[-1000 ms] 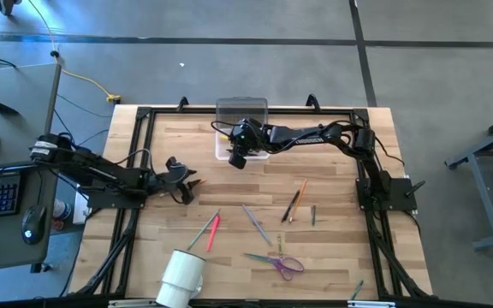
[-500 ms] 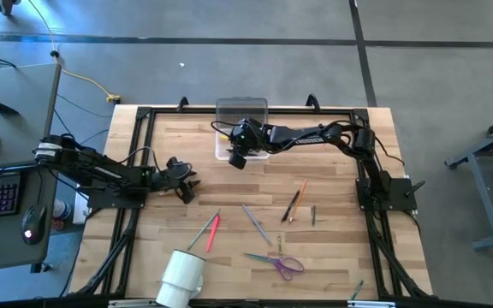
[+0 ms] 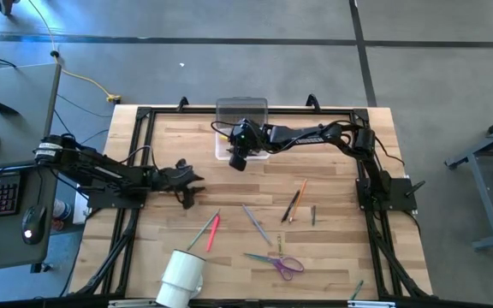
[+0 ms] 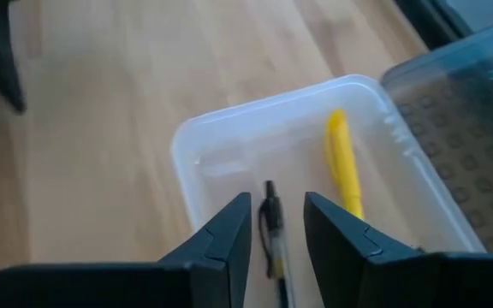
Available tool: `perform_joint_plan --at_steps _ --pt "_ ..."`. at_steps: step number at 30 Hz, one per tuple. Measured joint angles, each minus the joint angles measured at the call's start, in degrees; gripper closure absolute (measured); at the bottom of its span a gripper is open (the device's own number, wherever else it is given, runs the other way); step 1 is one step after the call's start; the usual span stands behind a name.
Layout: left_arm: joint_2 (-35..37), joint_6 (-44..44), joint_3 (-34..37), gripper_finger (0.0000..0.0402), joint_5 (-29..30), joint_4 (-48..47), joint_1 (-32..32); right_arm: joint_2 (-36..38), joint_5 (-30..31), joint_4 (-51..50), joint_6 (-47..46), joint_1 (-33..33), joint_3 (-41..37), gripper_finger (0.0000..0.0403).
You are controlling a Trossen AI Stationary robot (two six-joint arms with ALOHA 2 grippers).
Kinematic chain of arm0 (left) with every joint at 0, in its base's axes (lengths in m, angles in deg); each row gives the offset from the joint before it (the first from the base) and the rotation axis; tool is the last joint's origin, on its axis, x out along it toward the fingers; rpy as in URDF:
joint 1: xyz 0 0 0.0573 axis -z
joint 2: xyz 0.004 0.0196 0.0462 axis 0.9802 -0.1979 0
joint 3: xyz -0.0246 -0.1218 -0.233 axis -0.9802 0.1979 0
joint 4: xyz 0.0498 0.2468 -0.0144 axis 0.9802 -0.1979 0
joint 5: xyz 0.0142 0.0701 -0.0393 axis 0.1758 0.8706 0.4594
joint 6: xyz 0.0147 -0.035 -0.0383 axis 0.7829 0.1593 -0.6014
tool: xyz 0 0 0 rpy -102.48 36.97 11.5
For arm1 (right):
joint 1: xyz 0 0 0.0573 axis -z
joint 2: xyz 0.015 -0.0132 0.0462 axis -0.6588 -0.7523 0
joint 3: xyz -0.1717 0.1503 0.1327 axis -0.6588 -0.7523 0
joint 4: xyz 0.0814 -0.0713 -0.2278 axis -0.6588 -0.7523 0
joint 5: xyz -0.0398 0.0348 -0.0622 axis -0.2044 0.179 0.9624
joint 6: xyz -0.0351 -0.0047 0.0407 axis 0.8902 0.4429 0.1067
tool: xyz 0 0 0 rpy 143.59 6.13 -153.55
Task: Pick & place school supplies into a supply box
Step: Put the left orange pencil into the supply box
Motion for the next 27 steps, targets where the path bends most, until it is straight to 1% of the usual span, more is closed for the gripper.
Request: perform_joint_plan --at_steps 6,9,11,15,21,23,27 --pt "0.0 0.0 -1.3 0.0191 -11.3 -0.7 0.0 0.0 -0.5 -0.1 0.0 0.0 0.0 0.0309" --pt "0.0 0.0 -1.3 0.0191 -15.0 -3.2 0.0 0.0 -0.5 -0.1 0.0 0.0 0.0 0.0309" --pt "0.0 0.1 -1.3 0.0191 -15.0 -5.8 0.0 0.0 -0.5 -0.2 0.0 0.0 0.0 0.0309" --pt "-0.1 2.6 -1.4 0.0191 -11.1 -9.0 0.0 0.0 -0.5 -0.2 0.0 0.0 0.0 0.0309" --pt "-1.0 4.5 1.5 0.0193 -9.6 -8.2 0.0 0.0 -0.6 -0.2 0.0 0.0 0.0 0.0309" --pt "-1.9 4.4 3.6 0.0203 -8.3 -5.0 0.1 0.0 -0.6 -0.2 0.0 0.0 0.0 0.0309" --pt "-3.4 3.6 4.1 0.0239 -7.6 -1.8 0.0 0.0 -0.6 -0.3 0.0 0.0 0.0 0.0308"
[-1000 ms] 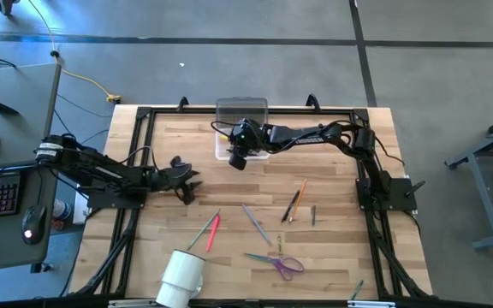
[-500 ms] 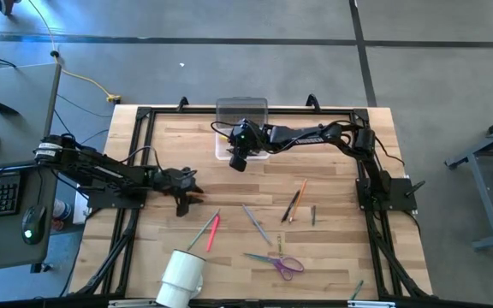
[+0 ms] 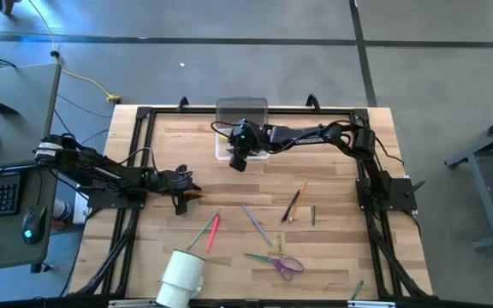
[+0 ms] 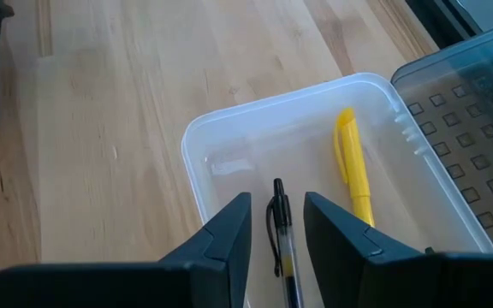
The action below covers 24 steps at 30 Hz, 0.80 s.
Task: Pick & place school supplies into a supply box
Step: Put the left orange pencil into the supply box
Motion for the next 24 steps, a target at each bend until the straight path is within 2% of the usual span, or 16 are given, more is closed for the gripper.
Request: perform_joint_plan --at_steps 7,11,14,18,24 --pt "-3.4 -1.8 0.2 0.0288 1.8 4.7 0.0 0.0 0.0 -0.4 0.0 0.0 0.0 0.0309" --pt "-7.5 -4.3 0.2 0.0287 1.4 10.2 0.0 0.0 0.0 -0.7 0.0 0.0 0.0 0.0309" --pt "-10.3 -2.4 0.1 0.0275 1.6 14.9 -0.1 0.0 0.0 -0.8 0.0 0.0 0.0 0.0309" --pt "-13.1 -1.9 -0.4 0.0263 3.1 16.4 0.0 0.0 0.0 -1.1 0.0 0.0 0.0 0.0309" --pt "-16.8 -5.1 -0.1 0.0286 4.7 20.6 0.0 0.0 0.0 -2.6 0.0 0.0 0.0 0.0309"
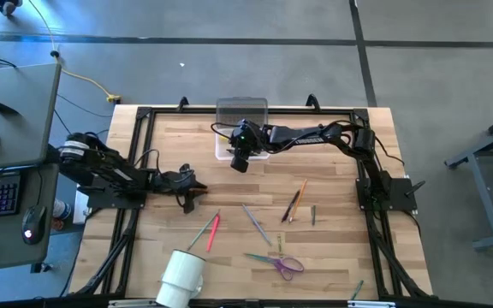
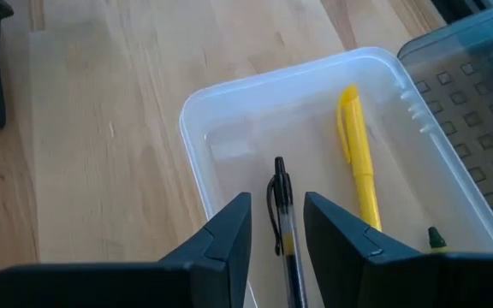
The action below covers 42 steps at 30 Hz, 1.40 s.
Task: Pick & place school supplies into a supply box
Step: Put the left orange pencil into the supply box
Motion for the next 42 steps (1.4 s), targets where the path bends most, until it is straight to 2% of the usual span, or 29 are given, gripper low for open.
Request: perform_joint_plan --at_steps 6,10,13,17,23,28,31,36,40,42 --pt "-0.4 -0.2 0.1 0.0359 0.2 1.1 0.0 0.0 0.0 0.0 0.0 0.0 0.0 0.0308" --pt "-0.7 -1.9 0.4 0.039 0.3 6.9 -0.1 0.0 0.0 0.0 -0.1 0.0 0.0 0.0309" --pt "-0.9 -1.9 -0.2 0.0382 2.2 10.2 -0.1 0.0 0.2 0.0 0.1 -0.2 0.0 0.0309" --pt "-0.8 -0.7 -2.4 0.0374 3.4 9.4 -0.1 0.2 -0.3 -0.7 1.8 -1.0 0.0 0.0309" --pt "-0.7 -0.5 -5.2 0.0381 3.5 6.1 -0.1 0.2 -9.7 1.4 4.3 -4.7 0.0 0.0309" --pt "2.7 -0.4 -5.5 0.0335 8.2 5.5 -0.1 0.0 -5.4 1.2 7.7 -8.7 0.0 0.0309" --pt "7.5 0.1 -5.5 0.0303 11.6 2.2 -0.1 0.0 -6.2 2.9 8.1 -10.4 0.0 0.0309" --pt "21.1 5.6 -5.5 0.0267 21.2 -6.1 -0.1 0.0 -11.5 6.1 9.2 -12.3 0.0 0.0308" --pt "33.4 13.2 -5.5 0.0252 31.5 -10.4 -0.1 -1.5 -14.7 15.9 11.7 -13.2 0.1 0.0295" --pt "39.0 16.6 -5.5 0.0248 34.9 -10.7 -0.1 -3.8 -16.4 20.9 11.7 -13.5 0.1 0.0281"
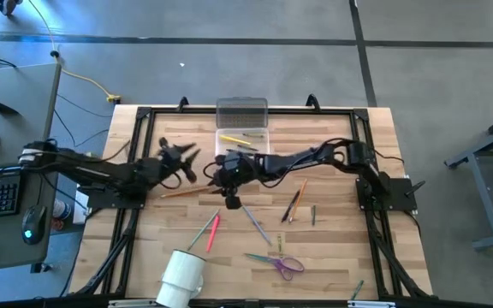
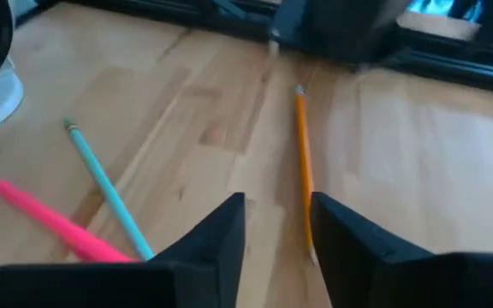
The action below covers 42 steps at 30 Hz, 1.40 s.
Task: Pick & place school supplies into a supply box
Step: Put the left orange pencil into the supply box
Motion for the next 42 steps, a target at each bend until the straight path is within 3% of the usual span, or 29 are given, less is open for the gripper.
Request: perform_joint_plan --at_steps 6,12,21,29,34,42 --pt "15.1 5.4 -0.1 0.0246 1.1 -0.9 0.0 -7.2 -0.3 12.4 0.8 0.0 -0.1 0.0234" --pt "23.4 5.4 -0.1 0.0246 1.1 -7.2 0.0 -12.6 -1.5 21.0 -1.6 1.6 2.6 0.0217" --pt "24.9 2.3 -0.1 0.0246 1.0 -15.3 0.0 -20.6 0.6 10.0 -1.6 1.7 13.9 0.0216" --pt "24.9 2.5 -0.1 0.0246 1.0 -16.7 0.0 -22.0 1.0 10.9 -7.3 2.8 12.6 0.0219" --pt "24.9 2.5 -0.1 0.0246 1.0 -16.7 0.0 -25.0 2.5 12.6 -6.9 2.7 11.5 0.025" --pt "24.9 2.5 -0.1 0.0246 1.0 -16.7 0.0 -25.5 7.6 16.8 -3.9 0.7 10.1 0.0364"
